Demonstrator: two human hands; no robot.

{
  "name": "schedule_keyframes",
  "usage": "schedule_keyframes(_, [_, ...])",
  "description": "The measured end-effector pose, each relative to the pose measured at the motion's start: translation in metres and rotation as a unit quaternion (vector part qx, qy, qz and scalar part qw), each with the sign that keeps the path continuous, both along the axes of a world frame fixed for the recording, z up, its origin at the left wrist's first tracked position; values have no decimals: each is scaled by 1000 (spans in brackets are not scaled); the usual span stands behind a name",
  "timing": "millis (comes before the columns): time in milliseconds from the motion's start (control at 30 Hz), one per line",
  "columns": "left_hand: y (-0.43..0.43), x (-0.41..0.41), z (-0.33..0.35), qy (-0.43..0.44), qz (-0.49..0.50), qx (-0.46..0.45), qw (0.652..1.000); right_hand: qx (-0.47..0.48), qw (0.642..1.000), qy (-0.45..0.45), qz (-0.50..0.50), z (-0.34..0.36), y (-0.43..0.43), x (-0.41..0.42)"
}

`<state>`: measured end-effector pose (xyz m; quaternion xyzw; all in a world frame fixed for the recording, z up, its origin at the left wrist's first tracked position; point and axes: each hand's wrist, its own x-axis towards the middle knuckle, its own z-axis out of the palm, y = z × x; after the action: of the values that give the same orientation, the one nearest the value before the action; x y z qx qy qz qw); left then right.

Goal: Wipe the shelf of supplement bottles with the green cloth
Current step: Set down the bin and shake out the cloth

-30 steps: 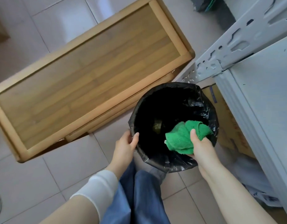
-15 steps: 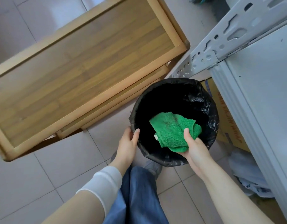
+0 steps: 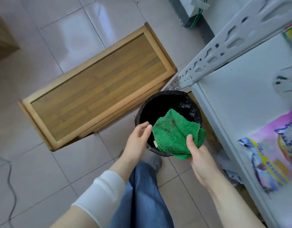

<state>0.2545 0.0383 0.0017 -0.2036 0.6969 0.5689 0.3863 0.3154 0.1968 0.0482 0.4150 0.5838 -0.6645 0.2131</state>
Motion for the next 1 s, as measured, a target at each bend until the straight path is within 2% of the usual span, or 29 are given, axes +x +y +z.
schedule_keyframes(100, [3, -12, 48, -16, -25, 46, 998, 3, 999, 39, -8, 44, 0, 2])
schedule_keyframes(233, [0, -24, 117, 110, -9, 57, 992, 29, 996, 67, -46, 93, -4, 5])
schedule_keyframes(300, [-1, -33, 158, 137, -1, 96, 986, 23, 994, 86, -66, 115, -7, 8])
schedule_keyframes(500, [11, -39, 290, 84, -29, 287, 954, -62, 982, 131, -122, 182, -20, 20])
schedule_keyframes(600, [11, -43, 349, 84, -52, 328, 939, -115, 980, 138, -89, 216, -22, 28])
schedule_keyframes(667, [6, -48, 386, 93, -77, 320, 940, -160, 975, 143, -62, 239, -21, 33])
schedule_keyframes(733, [0, -55, 421, 118, -126, 304, 937, -168, 976, 137, 14, 264, -15, 39])
schedule_keyframes(800, [-8, -64, 456, 163, -208, 260, 929, -117, 979, 136, 97, 289, -9, 44])
schedule_keyframes(900, [-20, -80, 502, 204, -288, 216, 910, 8, 975, 176, 133, 329, 3, 33])
schedule_keyframes(1000, [-27, -94, 547, 226, -326, 195, 897, 158, 927, 270, 208, 381, 1, 2])
